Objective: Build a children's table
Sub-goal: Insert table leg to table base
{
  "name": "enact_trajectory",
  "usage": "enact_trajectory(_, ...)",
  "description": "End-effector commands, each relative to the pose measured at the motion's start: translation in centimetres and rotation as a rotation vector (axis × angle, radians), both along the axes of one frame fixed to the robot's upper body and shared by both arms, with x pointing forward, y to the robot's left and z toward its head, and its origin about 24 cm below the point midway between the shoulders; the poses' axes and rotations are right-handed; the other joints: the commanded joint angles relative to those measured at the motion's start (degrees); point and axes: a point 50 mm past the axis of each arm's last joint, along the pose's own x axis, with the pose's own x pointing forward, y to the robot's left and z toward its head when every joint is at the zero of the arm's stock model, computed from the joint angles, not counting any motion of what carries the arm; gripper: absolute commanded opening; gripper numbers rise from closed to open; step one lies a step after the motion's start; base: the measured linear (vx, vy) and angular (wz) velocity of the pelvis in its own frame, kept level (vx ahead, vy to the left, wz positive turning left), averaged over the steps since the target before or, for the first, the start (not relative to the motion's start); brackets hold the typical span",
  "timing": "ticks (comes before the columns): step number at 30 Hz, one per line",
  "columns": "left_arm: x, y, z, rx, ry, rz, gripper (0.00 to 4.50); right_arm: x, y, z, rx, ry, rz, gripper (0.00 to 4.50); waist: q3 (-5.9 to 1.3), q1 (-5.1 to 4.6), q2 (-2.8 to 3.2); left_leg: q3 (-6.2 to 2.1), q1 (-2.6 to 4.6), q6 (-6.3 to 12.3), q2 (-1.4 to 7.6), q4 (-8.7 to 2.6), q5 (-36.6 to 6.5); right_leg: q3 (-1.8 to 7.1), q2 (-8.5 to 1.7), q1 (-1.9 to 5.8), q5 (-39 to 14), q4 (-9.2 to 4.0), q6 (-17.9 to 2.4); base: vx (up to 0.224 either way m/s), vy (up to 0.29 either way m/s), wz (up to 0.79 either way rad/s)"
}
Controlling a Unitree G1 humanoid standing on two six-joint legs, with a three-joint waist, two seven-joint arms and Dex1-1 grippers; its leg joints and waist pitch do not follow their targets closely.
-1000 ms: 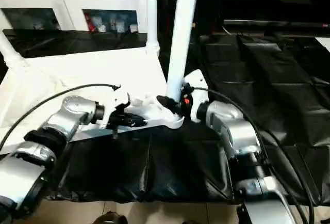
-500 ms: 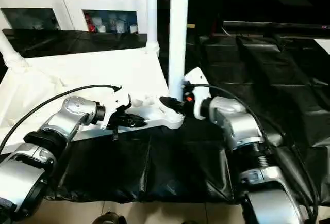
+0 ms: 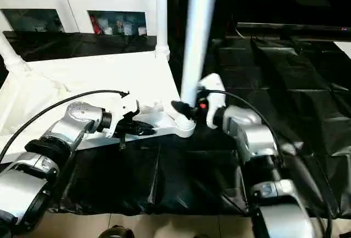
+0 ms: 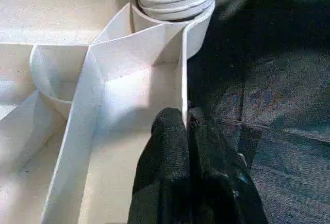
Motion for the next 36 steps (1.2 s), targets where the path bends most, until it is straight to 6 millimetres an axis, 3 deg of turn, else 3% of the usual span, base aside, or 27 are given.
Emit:
enact_trajectory(1, 0.1, -0.3, 0.4, 0.005, -0.011, -0.014, 0.00, -0.7, -0.1, -1.8, 0.021, 0.081, -0.002, 1.88, -4.95, 0.35, -0.31, -0.80, 1.18, 1.35, 1.43, -3.79, -12.7, 2.54, -3.56, 3.21, -11.8, -4.04, -13.4, 0.000, 0.000, 0.00)
enact_trajectory(4, 0.1, -0.3, 0.4, 0.005, -0.012, -0.014, 0.00, -1.3, -0.5, -2.6, 0.042, 0.108, -0.010, 1.88, -4.97, 0.48, -0.26, -0.80, 1.11, 1.45, 1.45, -3.80, -12.6, 2.57, -3.66, 3.26, -11.6, -4.03, -13.4, 0.000, 0.000, 0.00)
enact_trajectory(5, 0.1, -0.3, 0.4, 0.005, -0.012, -0.014, 0.00, -1.4, -0.6, -2.9, 0.055, 0.115, -0.021, 1.88, -5.00, 0.51, 0.08, -0.85, 1.15, 1.39, 1.46, -3.78, -12.6, 2.56, -3.64, 3.20, -11.4, -3.99, -13.4, 0.000, 0.000, 0.00)
enact_trajectory(6, 0.1, -0.3, 0.4, 0.005, -0.012, -0.014, 0.00, -1.5, -0.7, -2.9, 0.057, 0.116, -0.022, 1.88, -4.98, 0.43, -0.06, -0.81, 1.14, 1.41, 1.47, -3.81, -12.7, 2.56, -3.58, 3.19, -11.3, -4.06, -13.4, 0.000, 0.000, 0.00)
enact_trajectory(7, 0.1, -0.4, 0.4, 0.005, -0.012, -0.014, 0.00, -1.6, -0.8, -3.1, 0.060, 0.118, -0.030, 1.88, -4.99, 0.49, 0.18, -0.86, 1.18, 1.22, 1.44, -3.82, -12.9, 2.51, -3.57, 3.19, -11.4, -4.01, -13.5, 0.000, 0.000, 0.00)
enact_trajectory(12, 0.1, -0.4, 0.4, 0.009, -0.018, -0.013, 0.00, -2.5, -1.3, -4.5, 0.018, 0.104, -0.074, 1.88, -4.91, 0.59, 0.04, -0.93, 1.25, 0.78, 1.45, -4.00, -14.2, 2.51, -3.63, 3.22, -12.9, -4.31, -12.9, 0.000, 0.000, 0.00)
enact_trajectory(14, 0.2, -0.4, 0.4, 0.011, -0.020, -0.012, 0.00, -2.6, -1.3, -4.6, -0.022, 0.084, -0.081, 1.88, -4.78, 0.58, 0.37, -0.99, 1.36, 0.49, 1.49, -4.10, -15.1, 2.52, -3.67, 3.09, -13.9, -4.46, -12.6, 0.000, 0.000, 0.00)
enact_trajectory(20, 0.2, -0.4, 0.3, 0.028, -0.028, -0.015, 0.00, -2.2, -0.3, -3.2, -0.142, -0.018, -0.042, 1.88, -4.55, 0.24, 0.01, -1.07, 1.57, -0.13, 1.34, -4.36, -17.2, 2.58, -3.69, 3.10, -18.5, -5.12, -11.1, 0.000, 0.000, 0.00)
enact_trajectory(24, 0.2, -0.3, 0.3, 0.034, -0.029, -0.017, 0.00, -2.1, 0.5, -2.7, -0.179, -0.046, 0.006, 1.88, -4.54, 0.01, 0.11, -1.10, 1.51, -0.01, 1.38, -4.41, -17.1, 2.58, -3.60, 3.03, -17.6, -5.04, -11.0, 0.000, 0.000, 0.00)
enact_trajectory(25, 0.1, -0.3, 0.3, 0.036, -0.030, -0.019, 0.00, -2.2, 0.7, -2.7, -0.192, -0.044, 0.025, 1.88, -4.51, -0.07, -0.38, -1.04, 1.46, 0.12, 1.35, -4.41, -17.0, 2.60, -3.54, 3.04, -17.7, -5.06, -11.0, 0.000, 0.000, 0.00)
enact_trajectory(26, 0.1, -0.3, 0.2, 0.038, -0.031, -0.020, 0.00, -2.2, 0.8, -2.7, -0.202, -0.041, 0.041, 1.88, -4.47, -0.01, -0.09, -1.07, 1.52, 0.13, 1.34, -4.42, -16.9, 2.60, -3.61, 3.02, -18.3, -5.05, -10.9, 0.000, 0.000, 0.00)
enact_trajectory(36, -0.1, -0.1, 0.1, 0.046, -0.031, -0.041, 0.00, -2.7, 1.5, -3.9, -0.272, 0.005, 0.167, 1.88, -4.39, -0.18, -0.24, -1.08, 1.60, 0.22, 1.43, -4.55, -17.7, 2.64, -3.57, 2.94, -19.0, -5.19, -10.6, 0.000, 0.000, 0.00)
